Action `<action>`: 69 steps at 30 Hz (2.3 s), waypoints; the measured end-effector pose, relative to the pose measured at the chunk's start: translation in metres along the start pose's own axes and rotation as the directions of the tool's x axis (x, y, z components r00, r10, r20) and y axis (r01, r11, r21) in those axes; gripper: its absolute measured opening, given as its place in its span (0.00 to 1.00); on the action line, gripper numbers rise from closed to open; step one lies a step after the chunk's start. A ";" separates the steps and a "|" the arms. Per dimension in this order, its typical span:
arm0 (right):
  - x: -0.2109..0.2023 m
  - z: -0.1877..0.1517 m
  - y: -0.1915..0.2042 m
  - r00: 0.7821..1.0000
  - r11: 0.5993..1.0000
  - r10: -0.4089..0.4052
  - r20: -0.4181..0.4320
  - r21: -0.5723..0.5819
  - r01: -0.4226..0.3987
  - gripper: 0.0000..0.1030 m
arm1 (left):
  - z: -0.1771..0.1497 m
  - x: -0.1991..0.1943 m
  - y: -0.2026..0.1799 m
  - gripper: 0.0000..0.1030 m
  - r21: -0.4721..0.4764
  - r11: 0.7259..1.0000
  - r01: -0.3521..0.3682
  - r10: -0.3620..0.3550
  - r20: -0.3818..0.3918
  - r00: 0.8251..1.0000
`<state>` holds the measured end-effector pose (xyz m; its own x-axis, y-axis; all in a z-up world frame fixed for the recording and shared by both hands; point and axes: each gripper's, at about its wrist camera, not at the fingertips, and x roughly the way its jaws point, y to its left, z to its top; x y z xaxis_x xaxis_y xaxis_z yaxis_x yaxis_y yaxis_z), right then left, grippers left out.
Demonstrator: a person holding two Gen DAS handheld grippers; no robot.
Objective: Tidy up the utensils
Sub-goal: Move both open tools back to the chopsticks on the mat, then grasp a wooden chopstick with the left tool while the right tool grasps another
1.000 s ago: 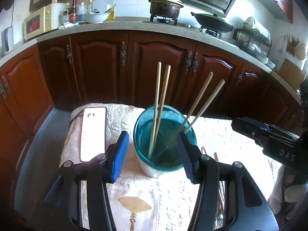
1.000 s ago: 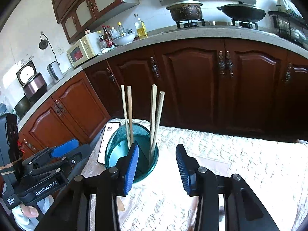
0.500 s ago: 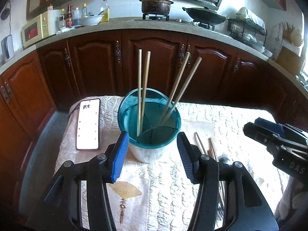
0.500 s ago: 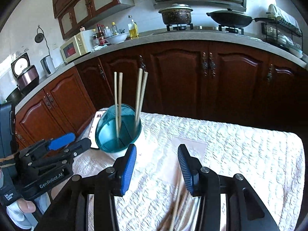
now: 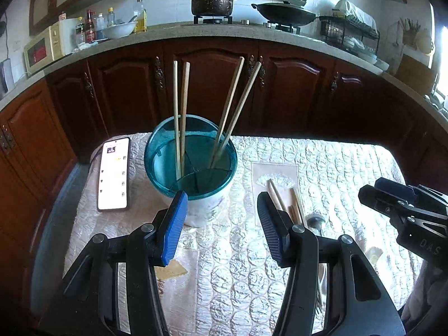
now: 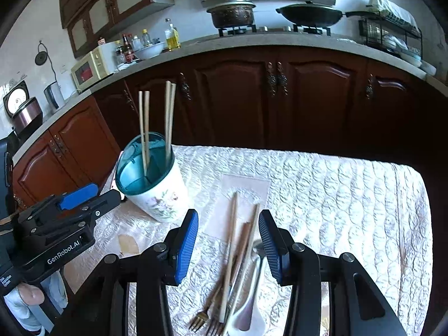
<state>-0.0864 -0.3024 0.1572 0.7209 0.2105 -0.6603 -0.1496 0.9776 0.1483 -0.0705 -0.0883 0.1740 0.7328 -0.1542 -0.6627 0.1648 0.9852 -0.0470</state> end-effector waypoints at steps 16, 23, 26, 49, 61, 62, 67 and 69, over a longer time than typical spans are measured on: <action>0.056 -0.032 -0.046 0.985 0.997 -0.013 -0.171 0.077 0.026 0.42 | -0.024 0.048 -0.005 0.50 -0.011 0.994 0.109 -0.109 -0.153 0.982; 0.113 -0.026 -0.059 0.964 0.990 0.073 -0.257 0.136 -0.039 0.31 | -0.035 0.074 -0.009 0.50 -0.020 0.991 0.135 -0.136 -0.228 0.964; 0.144 -0.016 -0.063 0.951 0.985 0.106 -0.289 0.164 -0.060 0.29 | -0.034 0.082 -0.012 0.50 -0.019 0.989 0.146 -0.146 -0.242 0.959; 0.145 -0.026 -0.138 0.926 0.953 0.179 -0.331 0.294 -0.079 0.06 | 0.003 0.204 -0.073 0.50 -0.113 0.985 0.131 -0.162 -0.338 0.927; 0.163 -0.014 -0.134 0.921 0.963 0.148 -0.361 0.266 -0.051 0.07 | 0.006 0.212 -0.073 0.11 -0.078 0.987 0.140 -0.158 -0.330 0.931; 0.165 -0.013 -0.131 0.921 0.963 0.147 -0.360 0.263 -0.051 0.07 | 0.004 0.207 -0.072 0.10 -0.078 0.987 0.142 -0.160 -0.328 0.931; 0.166 -0.009 -0.116 0.925 0.963 0.162 -0.345 0.259 -0.073 0.05 | -0.005 0.188 -0.067 0.08 -0.060 0.987 0.148 -0.160 -0.325 0.932; 0.162 -0.007 -0.115 0.927 0.958 0.178 -0.331 0.274 -0.086 0.05 | -0.009 0.180 -0.064 0.08 -0.055 0.987 0.152 -0.161 -0.327 0.931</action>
<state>0.0426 -0.3802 0.0282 0.4169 0.3718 -0.8294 -0.0202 0.9161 0.4005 0.0446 -0.1781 0.0509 0.4404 -0.2781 -0.8537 0.2377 0.9530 -0.1878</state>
